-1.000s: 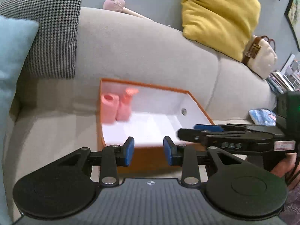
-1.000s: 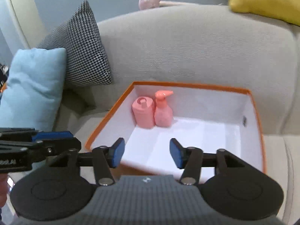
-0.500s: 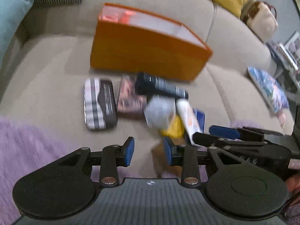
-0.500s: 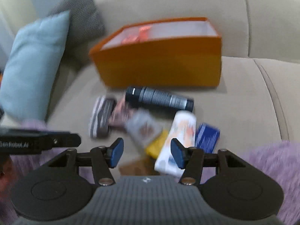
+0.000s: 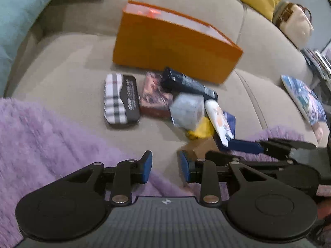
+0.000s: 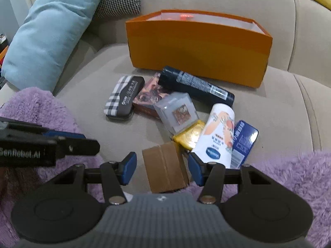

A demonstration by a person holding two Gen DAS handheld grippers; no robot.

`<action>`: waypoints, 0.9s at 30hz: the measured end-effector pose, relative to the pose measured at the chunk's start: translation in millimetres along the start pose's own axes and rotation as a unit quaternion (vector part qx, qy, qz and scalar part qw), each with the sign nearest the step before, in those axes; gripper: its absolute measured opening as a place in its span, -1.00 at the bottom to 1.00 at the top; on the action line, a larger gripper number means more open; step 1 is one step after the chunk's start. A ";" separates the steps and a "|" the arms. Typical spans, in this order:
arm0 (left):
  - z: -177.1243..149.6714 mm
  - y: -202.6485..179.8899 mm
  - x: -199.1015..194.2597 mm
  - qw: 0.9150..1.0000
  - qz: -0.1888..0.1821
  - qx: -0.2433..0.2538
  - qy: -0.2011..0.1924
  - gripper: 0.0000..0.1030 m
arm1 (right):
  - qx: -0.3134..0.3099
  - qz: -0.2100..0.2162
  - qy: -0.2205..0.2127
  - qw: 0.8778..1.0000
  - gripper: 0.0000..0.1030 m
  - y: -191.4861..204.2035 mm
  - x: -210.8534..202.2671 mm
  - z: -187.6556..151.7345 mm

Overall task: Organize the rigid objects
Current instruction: 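Grasp the plaid tin case upright with the left gripper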

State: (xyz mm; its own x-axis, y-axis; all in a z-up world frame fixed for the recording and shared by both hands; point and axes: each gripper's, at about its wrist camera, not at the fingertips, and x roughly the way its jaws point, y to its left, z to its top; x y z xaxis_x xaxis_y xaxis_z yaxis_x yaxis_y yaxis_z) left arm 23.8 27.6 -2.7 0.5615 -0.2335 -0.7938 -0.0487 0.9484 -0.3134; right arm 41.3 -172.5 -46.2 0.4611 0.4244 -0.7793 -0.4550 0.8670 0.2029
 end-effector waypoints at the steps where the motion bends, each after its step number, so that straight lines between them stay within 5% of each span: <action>1: 5.0 2.9 -1.5 1.000 0.005 -0.003 -0.006 -0.27 | 0.002 0.005 -0.004 1.000 -0.01 0.2 -0.7 4.4; 11: 65.9 42.8 19.7 0.999 0.010 -0.045 -0.010 -0.21 | 0.035 0.021 -0.008 0.999 0.00 -5.5 28.0 77.5; 22: 100.7 76.5 96.1 0.994 0.012 -0.088 0.065 0.05 | 0.058 0.026 0.147 0.987 0.02 -24.2 122.7 124.6; 27: 98.1 89.2 116.3 0.988 0.009 -0.121 0.092 0.19 | 0.081 0.031 0.175 0.981 0.05 -36.5 145.0 122.4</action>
State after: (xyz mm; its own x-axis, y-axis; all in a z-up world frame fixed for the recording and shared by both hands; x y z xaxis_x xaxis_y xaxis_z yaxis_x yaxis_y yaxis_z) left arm 165.8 106.0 -71.9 0.4002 -0.2740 -0.8745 -0.2658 0.8785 -0.3969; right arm 218.1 -110.7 -94.0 0.1344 0.3858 -0.9127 -0.3340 0.8848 0.3248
